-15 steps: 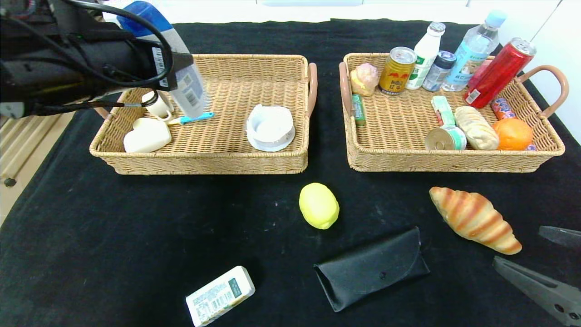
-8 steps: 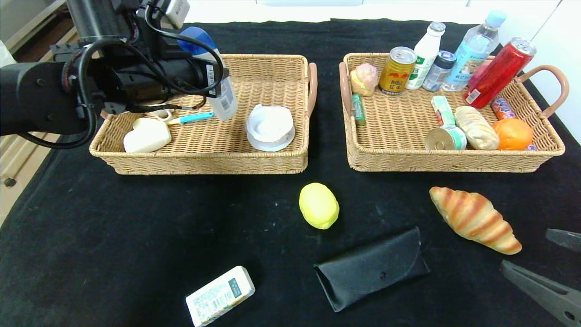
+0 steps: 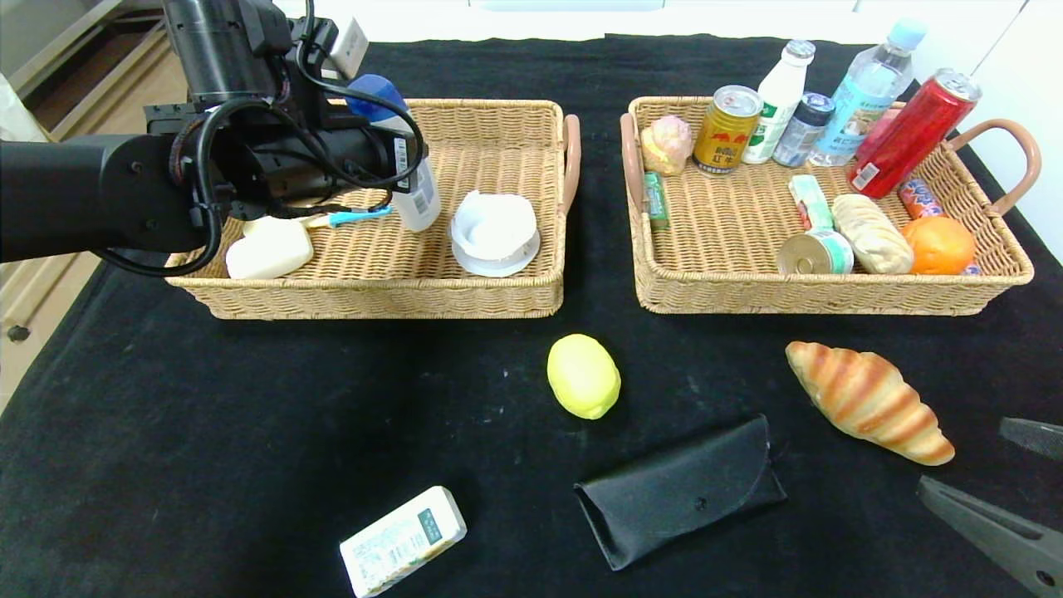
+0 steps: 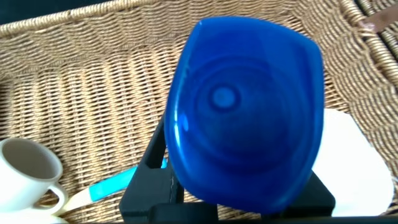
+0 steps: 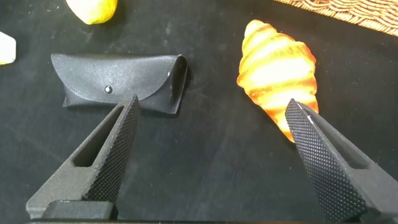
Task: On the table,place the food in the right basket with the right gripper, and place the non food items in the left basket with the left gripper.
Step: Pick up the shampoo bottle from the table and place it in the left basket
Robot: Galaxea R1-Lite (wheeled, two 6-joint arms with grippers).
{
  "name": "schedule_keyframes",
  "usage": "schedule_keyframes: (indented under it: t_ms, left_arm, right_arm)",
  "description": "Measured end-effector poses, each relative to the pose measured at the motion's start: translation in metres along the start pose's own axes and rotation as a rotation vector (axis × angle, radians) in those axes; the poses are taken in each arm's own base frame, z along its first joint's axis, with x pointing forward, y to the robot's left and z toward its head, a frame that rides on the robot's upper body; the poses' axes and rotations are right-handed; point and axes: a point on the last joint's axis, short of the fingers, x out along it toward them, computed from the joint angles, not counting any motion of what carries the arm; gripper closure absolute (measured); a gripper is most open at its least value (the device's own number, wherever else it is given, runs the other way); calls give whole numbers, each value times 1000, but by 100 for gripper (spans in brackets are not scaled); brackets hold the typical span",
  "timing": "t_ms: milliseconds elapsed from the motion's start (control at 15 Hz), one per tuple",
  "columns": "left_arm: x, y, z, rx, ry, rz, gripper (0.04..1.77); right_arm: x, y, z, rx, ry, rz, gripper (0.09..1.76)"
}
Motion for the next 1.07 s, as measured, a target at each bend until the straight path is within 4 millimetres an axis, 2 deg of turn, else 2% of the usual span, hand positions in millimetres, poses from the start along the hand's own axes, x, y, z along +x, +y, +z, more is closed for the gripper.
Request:
schedule_keyframes:
  t_ms: [267,400,600,800,1067]
  left_arm:
    - [2,1,-3,0,8,4,114]
    - [2,1,-4,0,12,4,89]
    - [2,1,-6,0,19,7,64]
    - [-1,1,-4,1,18,9,46]
    - [-15,3,-4,9,41,18,32]
  right_arm:
    - [0,0,0,0,-2,1,14]
    - [0,0,0,0,-2,2,14]
    - [0,0,0,-1,-1,4,14]
    - [-1,1,0,-3,-1,14,14]
    - [-1,2,-2,-5,4,17,14]
